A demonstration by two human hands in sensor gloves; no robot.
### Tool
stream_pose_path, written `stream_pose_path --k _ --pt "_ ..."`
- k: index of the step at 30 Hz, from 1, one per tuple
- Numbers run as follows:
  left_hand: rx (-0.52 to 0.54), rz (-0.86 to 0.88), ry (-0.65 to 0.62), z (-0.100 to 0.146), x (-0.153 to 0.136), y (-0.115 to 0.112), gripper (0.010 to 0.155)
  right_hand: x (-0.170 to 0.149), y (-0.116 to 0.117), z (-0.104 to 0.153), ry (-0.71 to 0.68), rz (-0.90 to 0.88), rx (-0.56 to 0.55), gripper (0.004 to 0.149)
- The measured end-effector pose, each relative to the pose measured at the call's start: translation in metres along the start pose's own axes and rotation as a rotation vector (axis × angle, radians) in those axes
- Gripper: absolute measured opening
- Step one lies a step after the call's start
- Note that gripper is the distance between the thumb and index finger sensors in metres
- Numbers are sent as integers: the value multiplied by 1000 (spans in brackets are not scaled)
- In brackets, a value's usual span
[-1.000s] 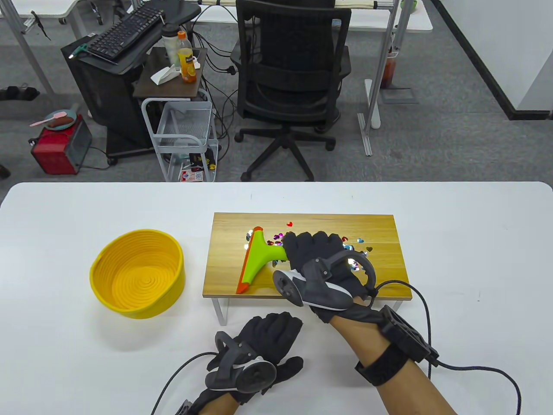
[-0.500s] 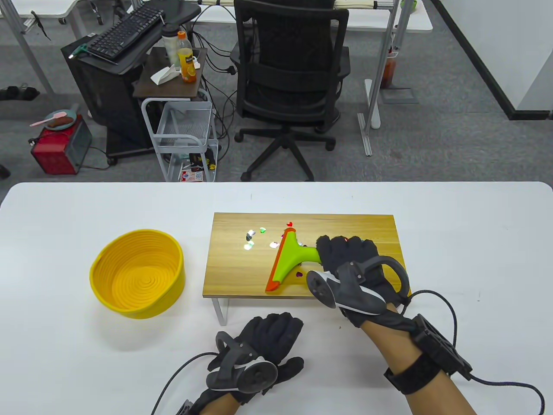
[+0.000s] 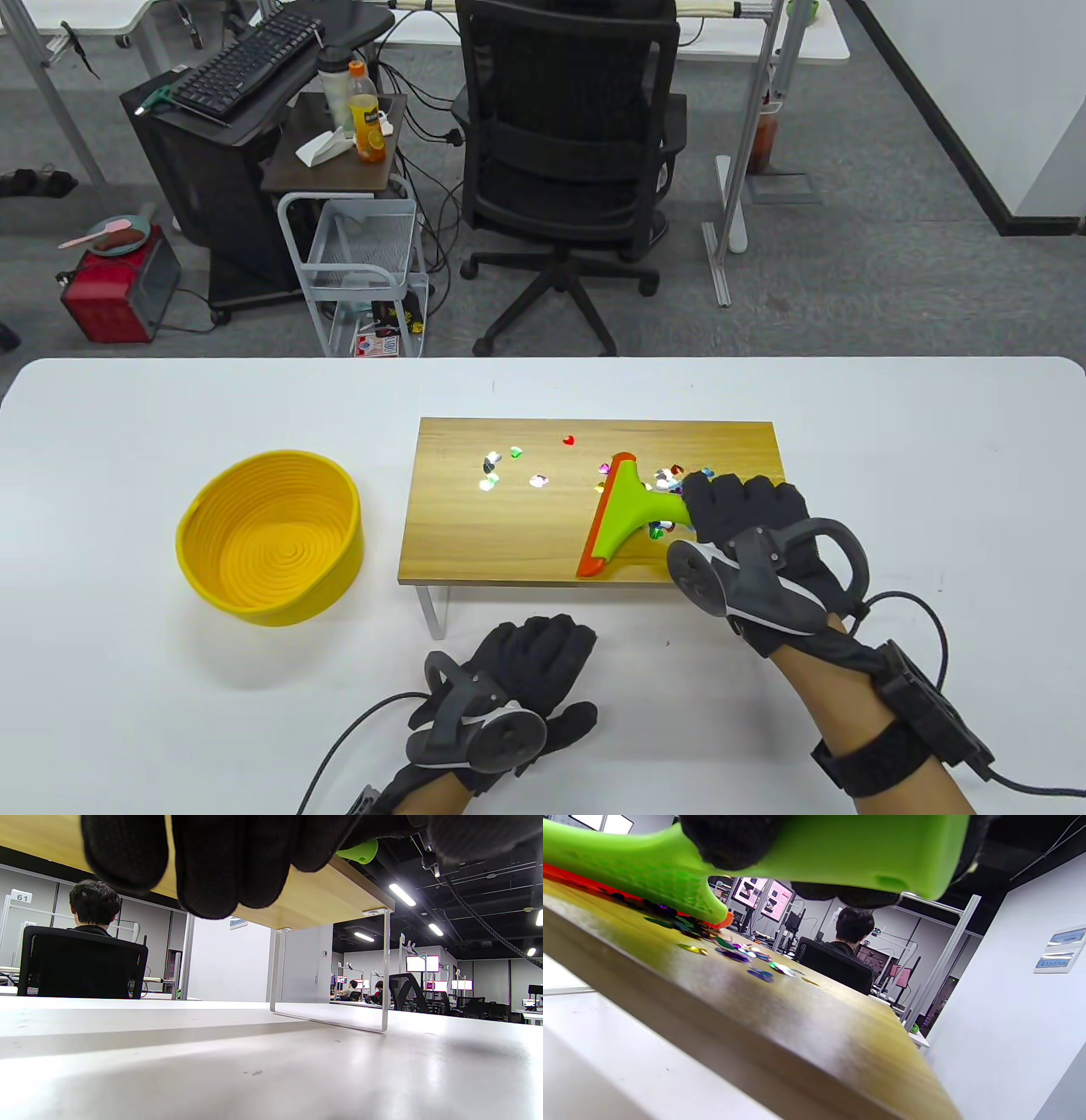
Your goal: Scrape sequins from tabletop organizer into fabric basket
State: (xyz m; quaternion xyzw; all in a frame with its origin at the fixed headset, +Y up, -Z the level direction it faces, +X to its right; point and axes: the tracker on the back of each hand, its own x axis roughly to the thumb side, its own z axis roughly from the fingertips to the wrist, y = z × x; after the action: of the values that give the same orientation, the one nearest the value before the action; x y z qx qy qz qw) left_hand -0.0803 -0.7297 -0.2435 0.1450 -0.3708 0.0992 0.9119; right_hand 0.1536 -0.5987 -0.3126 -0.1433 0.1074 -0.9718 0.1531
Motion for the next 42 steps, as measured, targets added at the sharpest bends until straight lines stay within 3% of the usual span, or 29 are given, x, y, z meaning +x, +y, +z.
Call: stream_pose_path --k 26,35,42 --pt "-9 -4 -4 -2 3 -1 79 -52 8 33 70 -2 34 63" --pt "-12 -4 -3 -2 3 -1 79 -46 -7 28 104 -5 -70 63" --pt "-12 -4 -2 -1 3 -1 79 -31 -4 17 126 2 -88 60"
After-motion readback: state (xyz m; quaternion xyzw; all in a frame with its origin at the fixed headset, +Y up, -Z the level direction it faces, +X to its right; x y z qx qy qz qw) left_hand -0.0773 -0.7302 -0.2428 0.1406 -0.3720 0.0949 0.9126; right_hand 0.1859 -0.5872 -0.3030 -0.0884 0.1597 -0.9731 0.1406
